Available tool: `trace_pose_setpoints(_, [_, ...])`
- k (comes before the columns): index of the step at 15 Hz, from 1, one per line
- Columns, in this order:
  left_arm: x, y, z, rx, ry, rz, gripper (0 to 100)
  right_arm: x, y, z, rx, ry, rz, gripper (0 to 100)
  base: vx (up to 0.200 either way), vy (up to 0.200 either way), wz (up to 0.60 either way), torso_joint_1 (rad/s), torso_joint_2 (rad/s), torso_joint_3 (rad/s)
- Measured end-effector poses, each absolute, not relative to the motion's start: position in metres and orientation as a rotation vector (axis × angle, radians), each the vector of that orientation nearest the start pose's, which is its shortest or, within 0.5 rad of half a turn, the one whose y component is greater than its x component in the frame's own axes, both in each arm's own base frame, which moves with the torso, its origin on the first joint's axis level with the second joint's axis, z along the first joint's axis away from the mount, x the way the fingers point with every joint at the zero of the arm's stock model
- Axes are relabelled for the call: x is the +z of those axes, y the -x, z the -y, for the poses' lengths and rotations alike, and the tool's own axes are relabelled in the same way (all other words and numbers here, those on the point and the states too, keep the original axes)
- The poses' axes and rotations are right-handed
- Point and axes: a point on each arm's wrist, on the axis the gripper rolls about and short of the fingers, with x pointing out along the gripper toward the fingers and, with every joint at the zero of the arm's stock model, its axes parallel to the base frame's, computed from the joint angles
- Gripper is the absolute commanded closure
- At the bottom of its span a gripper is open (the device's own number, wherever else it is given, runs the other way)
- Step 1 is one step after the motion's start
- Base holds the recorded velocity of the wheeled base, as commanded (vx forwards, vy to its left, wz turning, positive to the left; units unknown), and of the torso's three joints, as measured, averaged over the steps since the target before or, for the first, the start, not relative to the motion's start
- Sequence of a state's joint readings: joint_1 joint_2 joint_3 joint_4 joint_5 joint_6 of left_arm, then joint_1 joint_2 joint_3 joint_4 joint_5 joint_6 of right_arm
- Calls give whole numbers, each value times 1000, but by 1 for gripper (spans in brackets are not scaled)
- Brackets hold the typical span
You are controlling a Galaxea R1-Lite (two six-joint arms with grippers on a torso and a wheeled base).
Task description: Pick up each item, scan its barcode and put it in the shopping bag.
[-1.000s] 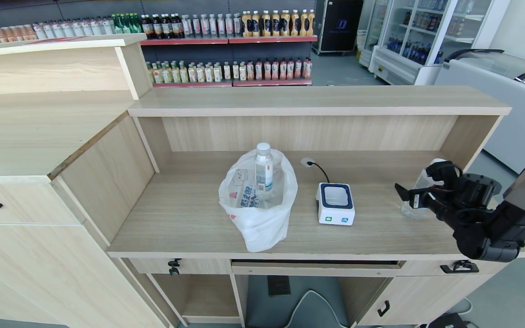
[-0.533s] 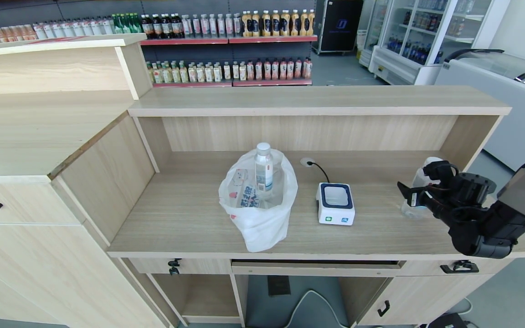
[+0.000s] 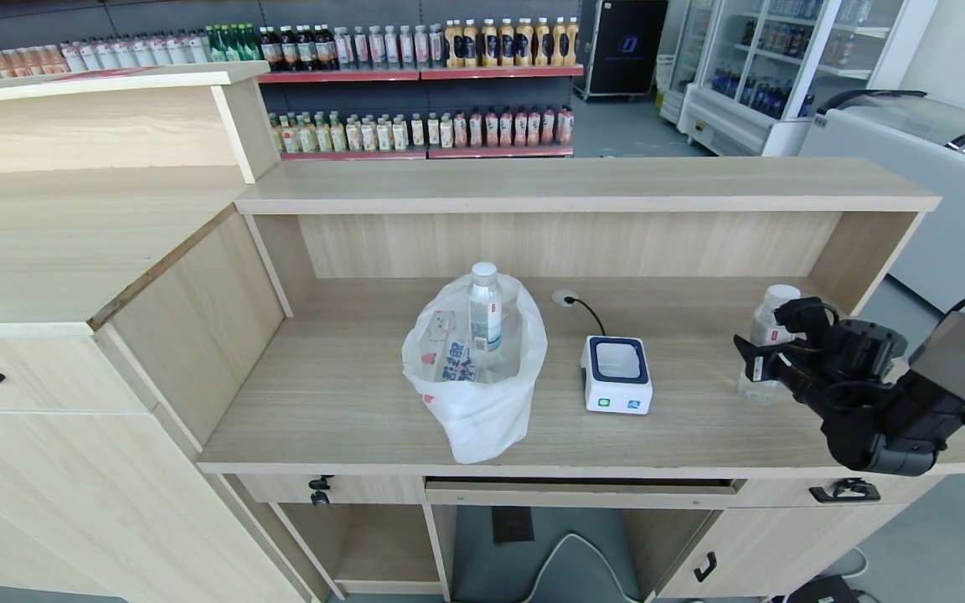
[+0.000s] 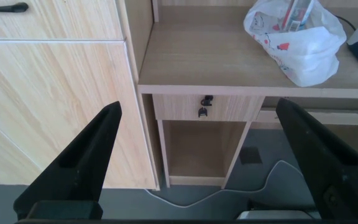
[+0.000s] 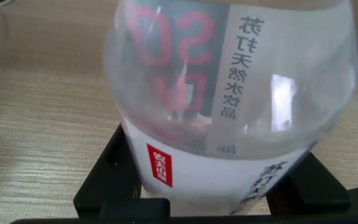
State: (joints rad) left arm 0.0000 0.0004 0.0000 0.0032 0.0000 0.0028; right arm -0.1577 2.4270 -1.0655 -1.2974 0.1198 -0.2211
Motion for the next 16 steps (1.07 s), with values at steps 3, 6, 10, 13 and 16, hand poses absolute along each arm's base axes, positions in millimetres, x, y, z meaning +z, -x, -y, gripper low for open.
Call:
trace_pose_setpoints(3, [75,23,0,0,-3,-4,0,46,-432,65,-29,202,-66,100,0,0,0,0,0,0])
trace_pose_setpoints(6, [75,23,0,0,-3,-4,0,83,-422,56,-10,105,-103,100,0,0,0,0,0,0])
trace_pose_setpoints(10, [75,23,0,0,-3,-4,0,182,-364,29,104,-132,-269,100,0,0,0,0,0,0])
trace_pose_setpoints(13, [75,23,0,0,-3,-4,0,249,-294,-3,334,-330,-328,100,0,0,0,0,0,0])
trace_pose_setpoints(16, [75,23,0,0,-3,-3,0,289,-229,-42,586,-419,-321,100,0,0,0,0,0,0])
